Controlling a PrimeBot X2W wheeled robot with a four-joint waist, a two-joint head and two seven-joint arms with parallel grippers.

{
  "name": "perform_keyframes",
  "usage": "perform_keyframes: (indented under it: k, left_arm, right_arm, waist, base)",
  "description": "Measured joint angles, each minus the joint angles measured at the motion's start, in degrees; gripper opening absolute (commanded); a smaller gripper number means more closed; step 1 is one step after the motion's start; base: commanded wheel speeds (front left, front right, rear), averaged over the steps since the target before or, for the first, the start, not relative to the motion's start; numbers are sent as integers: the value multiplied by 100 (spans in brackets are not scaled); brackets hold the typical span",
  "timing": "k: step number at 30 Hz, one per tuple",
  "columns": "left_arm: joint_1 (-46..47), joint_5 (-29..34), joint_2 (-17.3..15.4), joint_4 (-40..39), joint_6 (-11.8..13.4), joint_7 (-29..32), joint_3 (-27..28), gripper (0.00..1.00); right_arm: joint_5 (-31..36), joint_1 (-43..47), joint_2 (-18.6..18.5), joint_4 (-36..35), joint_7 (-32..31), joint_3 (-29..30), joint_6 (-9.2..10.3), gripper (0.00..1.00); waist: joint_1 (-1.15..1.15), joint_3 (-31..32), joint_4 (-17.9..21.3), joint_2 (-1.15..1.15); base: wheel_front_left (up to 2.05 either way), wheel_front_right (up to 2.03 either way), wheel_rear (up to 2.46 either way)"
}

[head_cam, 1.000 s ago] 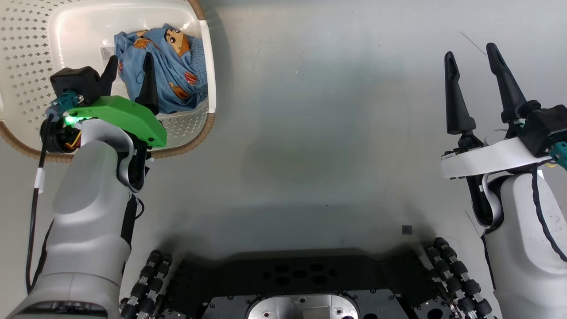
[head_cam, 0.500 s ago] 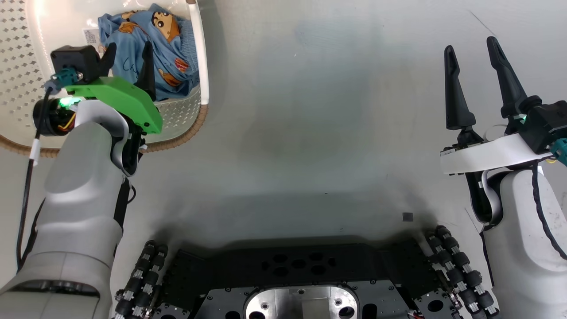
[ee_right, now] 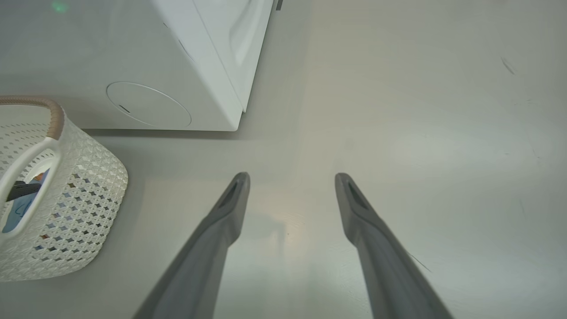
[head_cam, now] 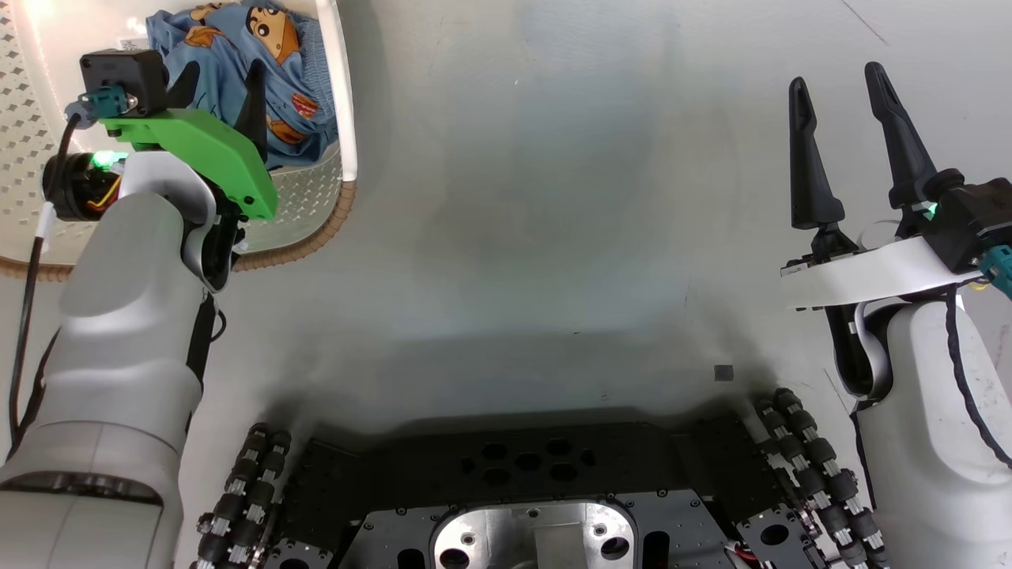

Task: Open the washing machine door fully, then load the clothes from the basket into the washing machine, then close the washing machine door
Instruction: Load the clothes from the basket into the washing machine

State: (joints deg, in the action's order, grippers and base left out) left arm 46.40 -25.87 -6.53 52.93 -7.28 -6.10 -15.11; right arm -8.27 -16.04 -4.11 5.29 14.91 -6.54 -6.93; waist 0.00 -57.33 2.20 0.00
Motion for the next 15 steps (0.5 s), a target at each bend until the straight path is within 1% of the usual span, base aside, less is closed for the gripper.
perform_keyframes:
  k: [8,15]
  left_arm:
    - [266,-143,-64,137,0,244,-155,100]
    - [472,-272,-116,342,0,500,-164,100]
  right_arm:
    - [-10,1,16,-43,0,1,1,100]
    - [-12,1,32,-63,0,1,9,100]
  waist:
    - [0,-123,18,0]
    - [0,-272,53,0]
  base:
    - [0,0,0]
    - [0,0,0]
